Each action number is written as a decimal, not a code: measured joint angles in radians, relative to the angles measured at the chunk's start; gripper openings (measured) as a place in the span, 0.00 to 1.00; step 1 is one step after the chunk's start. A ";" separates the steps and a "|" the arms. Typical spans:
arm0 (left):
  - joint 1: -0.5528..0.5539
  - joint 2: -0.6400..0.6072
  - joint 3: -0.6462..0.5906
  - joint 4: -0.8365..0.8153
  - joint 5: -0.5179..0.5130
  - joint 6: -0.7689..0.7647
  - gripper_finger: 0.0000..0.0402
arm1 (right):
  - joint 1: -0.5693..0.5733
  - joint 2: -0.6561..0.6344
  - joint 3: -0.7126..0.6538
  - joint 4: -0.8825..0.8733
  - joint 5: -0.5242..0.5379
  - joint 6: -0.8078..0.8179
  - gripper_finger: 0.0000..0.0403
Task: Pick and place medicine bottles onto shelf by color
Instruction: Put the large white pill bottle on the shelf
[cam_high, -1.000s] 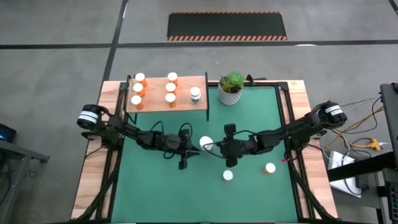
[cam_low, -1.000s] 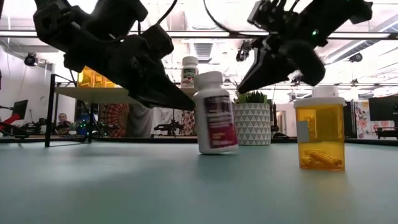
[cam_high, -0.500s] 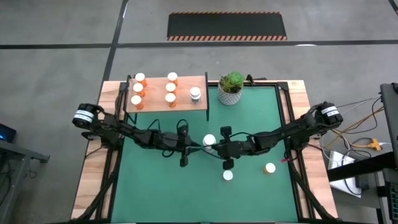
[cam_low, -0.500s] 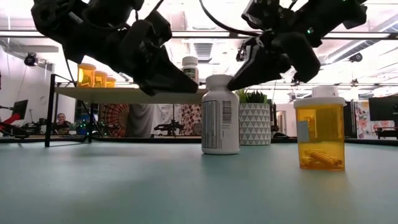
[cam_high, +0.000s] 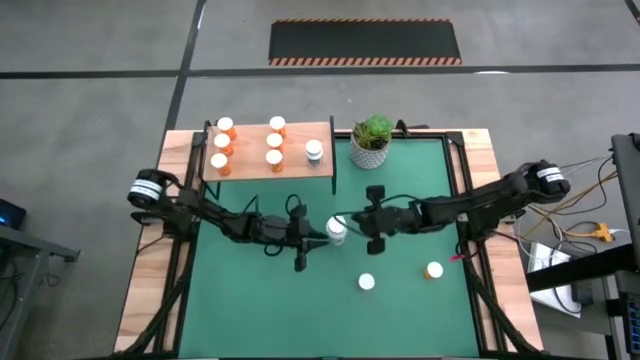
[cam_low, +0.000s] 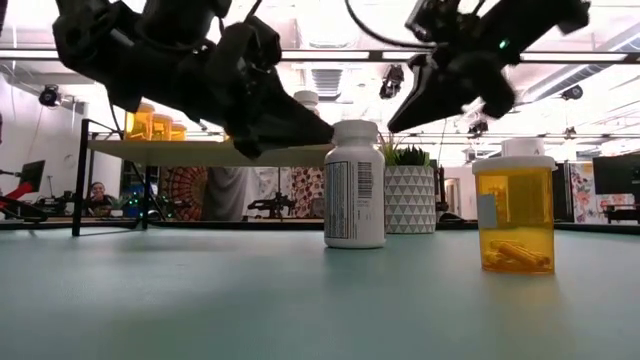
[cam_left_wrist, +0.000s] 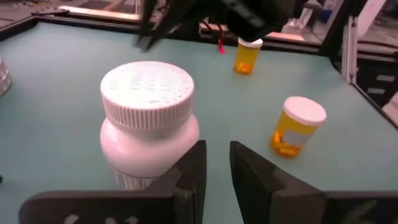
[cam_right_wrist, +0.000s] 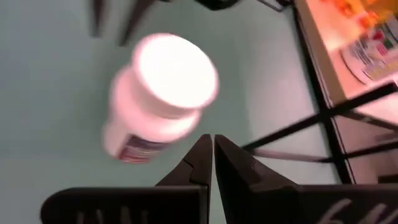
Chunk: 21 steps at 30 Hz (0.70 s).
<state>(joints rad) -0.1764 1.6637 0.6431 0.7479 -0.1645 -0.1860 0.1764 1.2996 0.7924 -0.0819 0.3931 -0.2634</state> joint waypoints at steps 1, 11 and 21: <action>0.000 0.017 0.001 0.021 -0.001 0.000 0.13 | -0.022 0.002 -0.012 0.024 -0.003 -0.008 0.03; -0.002 0.112 0.013 0.053 -0.024 -0.074 0.13 | -0.129 0.137 -0.044 0.246 -0.275 0.003 0.03; 0.002 -0.030 -0.015 -0.183 -0.056 -0.097 0.13 | -0.057 0.108 -0.048 0.149 -0.342 0.115 0.03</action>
<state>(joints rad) -0.1745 1.6337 0.6285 0.5651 -0.2209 -0.2828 0.1189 1.4079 0.7445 0.0675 0.0509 -0.1487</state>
